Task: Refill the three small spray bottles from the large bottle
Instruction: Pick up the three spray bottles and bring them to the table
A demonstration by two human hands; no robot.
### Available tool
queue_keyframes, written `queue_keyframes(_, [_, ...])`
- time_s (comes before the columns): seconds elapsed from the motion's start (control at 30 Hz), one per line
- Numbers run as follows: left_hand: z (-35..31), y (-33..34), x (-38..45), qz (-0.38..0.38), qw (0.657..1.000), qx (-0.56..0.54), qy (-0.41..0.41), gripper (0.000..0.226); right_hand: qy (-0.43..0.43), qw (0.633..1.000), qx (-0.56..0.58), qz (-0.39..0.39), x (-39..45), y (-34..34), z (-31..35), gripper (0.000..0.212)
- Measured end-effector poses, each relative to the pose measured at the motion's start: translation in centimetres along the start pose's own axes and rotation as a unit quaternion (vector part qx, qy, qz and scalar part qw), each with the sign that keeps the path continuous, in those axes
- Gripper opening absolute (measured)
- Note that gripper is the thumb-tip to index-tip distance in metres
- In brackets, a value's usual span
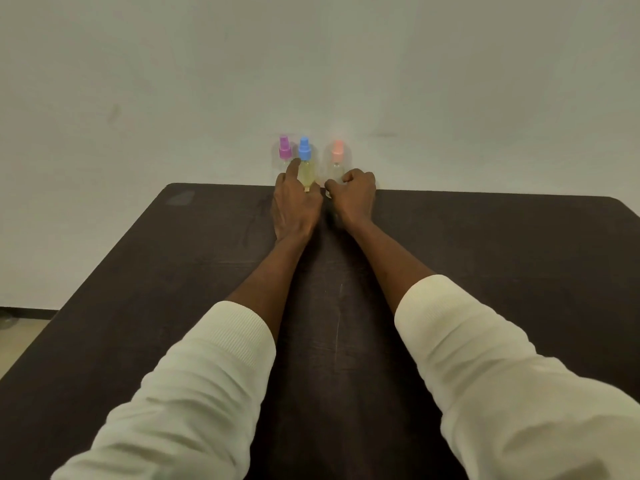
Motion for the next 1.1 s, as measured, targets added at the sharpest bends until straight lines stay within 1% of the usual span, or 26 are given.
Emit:
queue_keyframes(0.07, [-0.1, 0.3, 0.1, 0.015, 1.000, 0.004, 0.020, 0.061, 0.005, 1.000, 0.008, -0.005, 0.0, -0.3, -0.2, 0.029])
queue_keyframes(0.17, [-0.1, 0.6, 0.3, 0.033, 0.999, 0.008, 0.024, 0.066, 0.001, 1.000, 0.007, -0.003, 0.0, -0.7, -0.6, 0.030])
queue_keyframes(0.33, [-0.3, 1.0, 0.7, 0.025, 0.999, 0.027, 0.036, 0.067, 0.008, 1.000, 0.021, -0.015, 0.0, -0.9, -0.9, 0.028])
queue_keyframes(0.43, [-0.3, 1.4, 1.1, 0.027, 0.999, 0.032, 0.035, 0.061, 0.016, 0.999, 0.033, -0.030, 0.1, -0.8, -1.0, 0.026])
queue_keyframes(0.6, [-0.2, 1.4, 1.5, 0.010, 1.000, -0.009, 0.016, 0.047, 0.023, 0.998, 0.052, -0.032, 0.0, -0.9, -1.1, 0.024])
queue_keyframes(0.67, [-0.4, 1.4, 1.6, 0.008, 1.000, -0.006, 0.009, 0.046, 0.021, 0.998, 0.051, -0.030, 0.0, -1.0, -1.1, 0.023])
queue_keyframes(0.8, [-0.5, 1.5, 1.8, 0.010, 1.000, -0.019, 0.001, 0.053, 0.010, 0.998, 0.052, -0.026, 0.1, -0.9, -1.2, 0.023])
queue_keyframes(0.97, [-0.4, 1.7, 1.8, 0.012, 1.000, 0.001, 0.015, 0.053, 0.003, 0.999, 0.048, -0.026, 0.0, -0.9, -1.2, 0.017])
queue_keyframes(1.1, [-0.5, 1.7, 1.6, -0.001, 0.999, 0.027, 0.041, 0.046, 0.009, 0.998, 0.053, -0.025, -0.1, -1.1, -1.0, 0.023])
Point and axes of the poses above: each hand's wrist, its own x-axis towards the middle knuckle, its own y-axis out of the palm, z = x × y, the point moved 2 cm from there along x, towards the middle knuckle, and after that the axes turned 11 degrees about -y, right-handed, at the moved point
